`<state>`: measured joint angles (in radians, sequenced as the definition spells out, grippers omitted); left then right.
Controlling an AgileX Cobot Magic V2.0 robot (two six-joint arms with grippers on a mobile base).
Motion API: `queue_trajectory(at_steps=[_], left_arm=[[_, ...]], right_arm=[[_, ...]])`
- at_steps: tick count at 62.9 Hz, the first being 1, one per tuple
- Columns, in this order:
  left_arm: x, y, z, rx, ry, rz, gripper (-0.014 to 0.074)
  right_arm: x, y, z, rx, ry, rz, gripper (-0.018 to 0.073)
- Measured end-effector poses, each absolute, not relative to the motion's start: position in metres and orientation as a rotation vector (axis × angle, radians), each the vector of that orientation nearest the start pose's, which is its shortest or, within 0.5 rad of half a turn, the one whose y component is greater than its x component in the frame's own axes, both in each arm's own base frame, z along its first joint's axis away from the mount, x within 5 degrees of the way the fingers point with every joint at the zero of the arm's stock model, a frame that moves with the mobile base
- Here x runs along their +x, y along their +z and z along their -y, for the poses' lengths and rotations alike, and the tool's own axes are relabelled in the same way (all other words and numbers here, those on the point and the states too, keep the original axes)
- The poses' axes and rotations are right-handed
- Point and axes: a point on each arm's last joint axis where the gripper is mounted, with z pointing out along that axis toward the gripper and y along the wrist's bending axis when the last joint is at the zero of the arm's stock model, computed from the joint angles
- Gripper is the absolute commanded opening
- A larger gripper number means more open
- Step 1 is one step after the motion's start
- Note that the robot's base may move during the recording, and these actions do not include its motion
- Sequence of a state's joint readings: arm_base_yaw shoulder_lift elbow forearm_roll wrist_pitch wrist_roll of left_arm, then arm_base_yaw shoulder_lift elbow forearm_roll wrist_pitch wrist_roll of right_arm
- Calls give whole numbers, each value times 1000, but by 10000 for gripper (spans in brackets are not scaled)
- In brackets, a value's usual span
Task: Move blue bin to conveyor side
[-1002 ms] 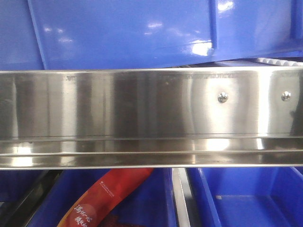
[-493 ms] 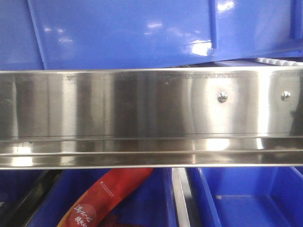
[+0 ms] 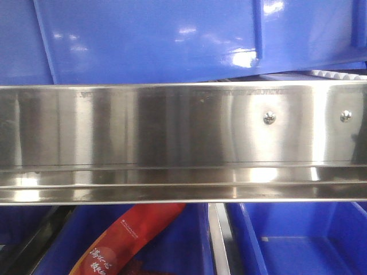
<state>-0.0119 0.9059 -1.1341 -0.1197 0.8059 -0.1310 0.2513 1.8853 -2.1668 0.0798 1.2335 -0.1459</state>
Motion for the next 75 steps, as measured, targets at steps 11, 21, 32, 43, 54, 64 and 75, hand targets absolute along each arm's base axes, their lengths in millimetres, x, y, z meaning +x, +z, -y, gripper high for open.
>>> queue_trajectory(at_steps=[11,21,32,43,54,64,75], left_arm=[[168,425,10,-155,-229,-2058,1],[168,425,10,-155,-229,-2058,1],[168,426,10,-155,-229,-2054,2],[176,432,9,-156,-229,-1982,155],[205,437,9,-161,-228,-1988,370],[241,439,10,-165,-226,-2025,384],[271,439,10,-173,-225,-2079,384]], right_arm=[[394,421,-108,-482,151,-2389,162],[394,421,-109,-488,155,-2391,-106],[394,421,-109,-488,157,-2391,-78],[394,421,-109,-488,157,-2391,-78],[394,421,-109,-488,157,-2391,-78],[394,421,-109,-488,157,-2391,-78],[394,421,-109,-488,157,-2391,-78]])
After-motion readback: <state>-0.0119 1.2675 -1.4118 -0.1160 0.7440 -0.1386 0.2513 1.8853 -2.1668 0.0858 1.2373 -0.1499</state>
